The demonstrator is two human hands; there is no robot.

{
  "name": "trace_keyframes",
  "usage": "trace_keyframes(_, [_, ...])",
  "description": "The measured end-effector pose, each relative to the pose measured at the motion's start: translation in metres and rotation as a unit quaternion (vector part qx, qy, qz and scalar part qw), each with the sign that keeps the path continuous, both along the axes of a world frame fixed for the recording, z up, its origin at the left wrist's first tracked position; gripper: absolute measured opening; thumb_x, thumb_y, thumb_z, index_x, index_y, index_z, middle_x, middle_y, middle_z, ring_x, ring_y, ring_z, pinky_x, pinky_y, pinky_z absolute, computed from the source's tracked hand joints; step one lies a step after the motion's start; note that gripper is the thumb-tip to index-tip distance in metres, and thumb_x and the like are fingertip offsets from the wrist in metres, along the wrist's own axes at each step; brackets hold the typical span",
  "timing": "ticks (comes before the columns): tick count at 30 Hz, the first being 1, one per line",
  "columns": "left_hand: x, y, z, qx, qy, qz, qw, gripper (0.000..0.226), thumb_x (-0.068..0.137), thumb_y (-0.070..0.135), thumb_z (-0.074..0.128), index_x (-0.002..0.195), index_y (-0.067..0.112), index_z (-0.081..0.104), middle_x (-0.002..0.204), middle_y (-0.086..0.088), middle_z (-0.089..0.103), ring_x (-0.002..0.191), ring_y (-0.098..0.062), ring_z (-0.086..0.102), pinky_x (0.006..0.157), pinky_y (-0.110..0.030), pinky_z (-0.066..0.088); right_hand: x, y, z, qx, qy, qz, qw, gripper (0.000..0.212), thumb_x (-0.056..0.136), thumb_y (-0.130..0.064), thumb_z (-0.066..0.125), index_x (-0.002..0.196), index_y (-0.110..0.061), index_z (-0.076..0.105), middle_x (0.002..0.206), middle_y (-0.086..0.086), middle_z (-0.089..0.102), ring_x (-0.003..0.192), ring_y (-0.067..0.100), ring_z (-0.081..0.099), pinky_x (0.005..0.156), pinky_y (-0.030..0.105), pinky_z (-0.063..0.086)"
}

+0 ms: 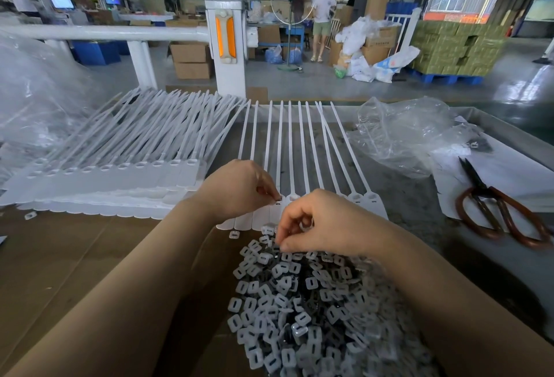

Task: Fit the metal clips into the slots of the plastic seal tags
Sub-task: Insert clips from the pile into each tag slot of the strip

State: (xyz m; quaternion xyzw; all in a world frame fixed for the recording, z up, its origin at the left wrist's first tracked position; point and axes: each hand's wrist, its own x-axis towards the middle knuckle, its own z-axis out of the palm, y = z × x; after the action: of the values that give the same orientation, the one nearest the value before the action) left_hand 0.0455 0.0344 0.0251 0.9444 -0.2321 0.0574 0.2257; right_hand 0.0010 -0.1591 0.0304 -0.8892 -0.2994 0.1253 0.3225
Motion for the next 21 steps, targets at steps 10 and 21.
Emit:
trace_keyframes(10, [0.0003,-0.0001,0.0019,0.002,0.015,0.011,1.000,0.008,0.084,0.024,0.076,0.090,0.027,0.080,0.085,0.016,0.071,0.076,0.002,0.062,0.072,-0.014,0.048,-0.0100,0.0083,0.0039,-0.024,0.021,0.073,0.997,0.014,0.078,-0.035,0.082,0.091,-0.032,0.077,0.087,-0.009,0.069,0.081,0.004,0.063,0.080,0.032,0.056])
trace_keyframes(21, [0.0002,-0.0007,0.0089,-0.154,0.161,0.038,0.974,0.008,0.089,0.018,0.068,0.088,0.024,0.073,0.075,0.011,0.072,0.068,0.000,0.065,0.068,-0.021,0.047,-0.0017,0.0044,0.0025,0.106,-0.018,-0.100,0.989,0.006,0.084,-0.029,0.076,0.080,-0.031,0.072,0.079,-0.021,0.070,0.068,-0.004,0.064,0.059,0.012,0.048])
